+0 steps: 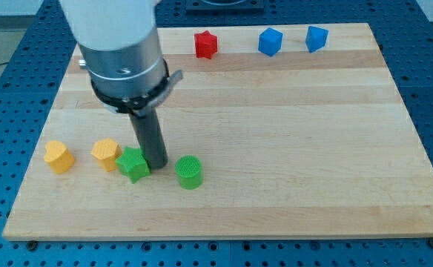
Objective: Push the yellow heart into the yellow hexagon
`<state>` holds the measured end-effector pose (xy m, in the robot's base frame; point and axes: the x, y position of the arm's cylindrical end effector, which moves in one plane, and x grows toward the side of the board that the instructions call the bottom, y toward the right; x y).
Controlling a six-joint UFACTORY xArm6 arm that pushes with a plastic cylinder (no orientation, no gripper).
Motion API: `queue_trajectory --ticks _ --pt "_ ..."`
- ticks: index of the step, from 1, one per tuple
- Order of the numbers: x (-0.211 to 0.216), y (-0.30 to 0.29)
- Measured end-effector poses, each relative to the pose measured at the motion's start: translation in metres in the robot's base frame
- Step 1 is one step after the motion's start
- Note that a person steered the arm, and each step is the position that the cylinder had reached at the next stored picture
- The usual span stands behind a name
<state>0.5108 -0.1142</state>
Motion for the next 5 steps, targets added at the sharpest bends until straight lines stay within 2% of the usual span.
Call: queue_trajectory --ticks 1,2,3,4,5 --pt "-0.029 -0.003" --pt "-0.072 -0.07" --pt "-0.077 -0.178" --pt "-0.068 -0.19" --pt "-0.008 -0.179"
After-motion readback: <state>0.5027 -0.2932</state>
